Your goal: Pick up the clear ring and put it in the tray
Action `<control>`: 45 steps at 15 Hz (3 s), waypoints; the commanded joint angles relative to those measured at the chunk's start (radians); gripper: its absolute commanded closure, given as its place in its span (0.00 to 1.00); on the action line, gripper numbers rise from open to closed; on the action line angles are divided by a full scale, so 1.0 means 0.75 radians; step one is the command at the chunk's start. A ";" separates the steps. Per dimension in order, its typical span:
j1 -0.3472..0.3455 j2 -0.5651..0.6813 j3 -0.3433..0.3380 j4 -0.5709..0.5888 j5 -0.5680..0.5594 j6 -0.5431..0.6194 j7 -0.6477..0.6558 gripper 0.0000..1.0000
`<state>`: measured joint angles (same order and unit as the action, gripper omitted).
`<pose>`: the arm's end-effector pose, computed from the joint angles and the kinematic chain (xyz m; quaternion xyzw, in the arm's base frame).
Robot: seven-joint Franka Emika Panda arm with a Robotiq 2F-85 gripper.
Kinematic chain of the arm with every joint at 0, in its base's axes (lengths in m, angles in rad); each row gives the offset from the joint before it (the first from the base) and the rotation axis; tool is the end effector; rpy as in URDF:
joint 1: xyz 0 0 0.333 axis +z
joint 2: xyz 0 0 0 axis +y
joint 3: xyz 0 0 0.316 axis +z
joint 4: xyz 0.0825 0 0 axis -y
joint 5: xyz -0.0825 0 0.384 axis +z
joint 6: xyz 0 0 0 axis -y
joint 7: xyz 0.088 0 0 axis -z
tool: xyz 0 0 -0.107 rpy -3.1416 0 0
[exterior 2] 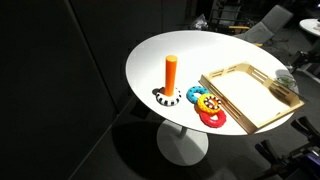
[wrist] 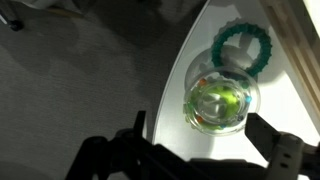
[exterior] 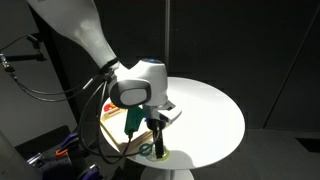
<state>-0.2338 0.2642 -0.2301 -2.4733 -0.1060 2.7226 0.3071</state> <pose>0.4254 -0.2139 0.1907 0.9437 -0.3267 -0.0093 0.0505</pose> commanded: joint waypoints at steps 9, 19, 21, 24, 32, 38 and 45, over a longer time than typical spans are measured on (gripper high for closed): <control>0.074 0.171 -0.048 0.096 0.099 0.014 -0.010 0.00; 0.082 0.215 -0.065 0.102 0.128 0.019 -0.004 0.00; 0.090 0.223 -0.070 0.104 0.124 0.020 0.001 0.03; 0.111 0.231 -0.081 0.106 0.117 0.023 0.013 0.30; 0.187 0.139 -0.145 0.080 0.093 -0.002 0.066 0.95; 0.231 -0.010 -0.158 0.037 0.061 -0.002 0.084 0.92; 0.290 -0.097 -0.067 0.052 0.041 -0.044 0.123 0.92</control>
<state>-0.0289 0.2314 -0.3124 -2.4235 -0.0557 2.7217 0.3672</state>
